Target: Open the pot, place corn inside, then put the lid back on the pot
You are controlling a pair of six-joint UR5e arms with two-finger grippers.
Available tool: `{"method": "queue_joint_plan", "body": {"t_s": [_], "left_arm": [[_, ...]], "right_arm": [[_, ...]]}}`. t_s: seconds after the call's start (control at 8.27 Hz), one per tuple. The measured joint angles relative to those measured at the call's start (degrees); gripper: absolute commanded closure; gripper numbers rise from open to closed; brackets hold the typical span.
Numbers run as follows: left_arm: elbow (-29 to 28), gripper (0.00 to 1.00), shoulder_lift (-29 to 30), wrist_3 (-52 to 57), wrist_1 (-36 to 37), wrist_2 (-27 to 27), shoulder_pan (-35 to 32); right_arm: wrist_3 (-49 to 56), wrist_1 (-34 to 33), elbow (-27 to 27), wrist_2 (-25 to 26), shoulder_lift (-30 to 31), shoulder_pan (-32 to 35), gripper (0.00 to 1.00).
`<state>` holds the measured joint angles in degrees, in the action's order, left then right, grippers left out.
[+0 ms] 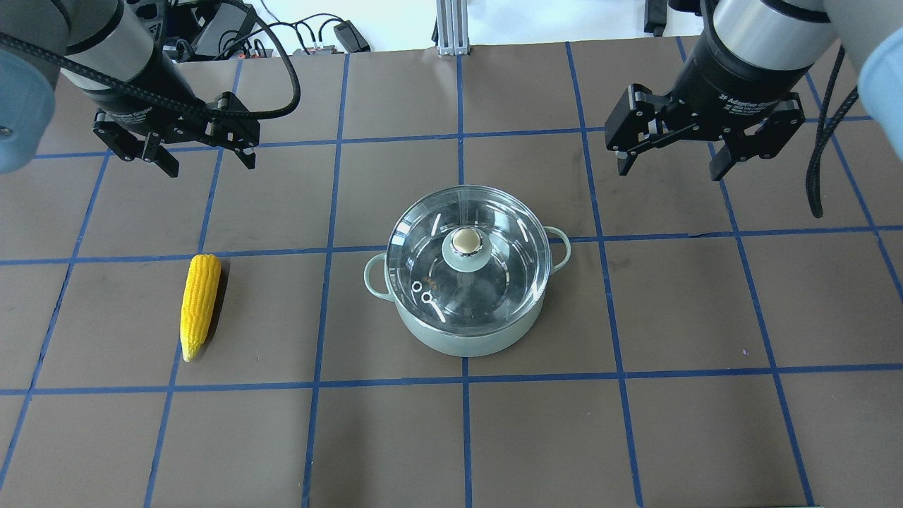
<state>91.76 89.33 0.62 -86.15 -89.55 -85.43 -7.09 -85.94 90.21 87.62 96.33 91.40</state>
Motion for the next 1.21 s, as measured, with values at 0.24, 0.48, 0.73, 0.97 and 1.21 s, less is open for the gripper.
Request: {"method": "queue_joint_plan", "body": {"t_s": [0.24,0.48,0.73,0.97,1.21], "left_arm": [[0.0,0.00,0.0,0.0,0.0,0.0,0.0],[0.0,0.00,-0.1,0.3,-0.2,0.0,0.3],[0.0,0.00,0.8,3.0,0.5,-0.2,0.9],[0.1,0.00,4.1,6.4,1.5,-0.8,4.8],[0.3,0.00,8.4,10.5,3.6,-1.0,9.2]], "right_arm": [[0.0,0.1,0.0,-0.2,0.0,0.1,0.00],[0.0,0.2,0.1,-0.2,0.0,0.2,0.00],[0.0,0.3,0.1,-0.2,0.0,0.2,0.00],[-0.6,-0.2,0.0,-0.8,-0.8,0.2,0.00],[-3.7,-1.7,-0.9,-1.3,-3.5,1.1,0.00]]}}
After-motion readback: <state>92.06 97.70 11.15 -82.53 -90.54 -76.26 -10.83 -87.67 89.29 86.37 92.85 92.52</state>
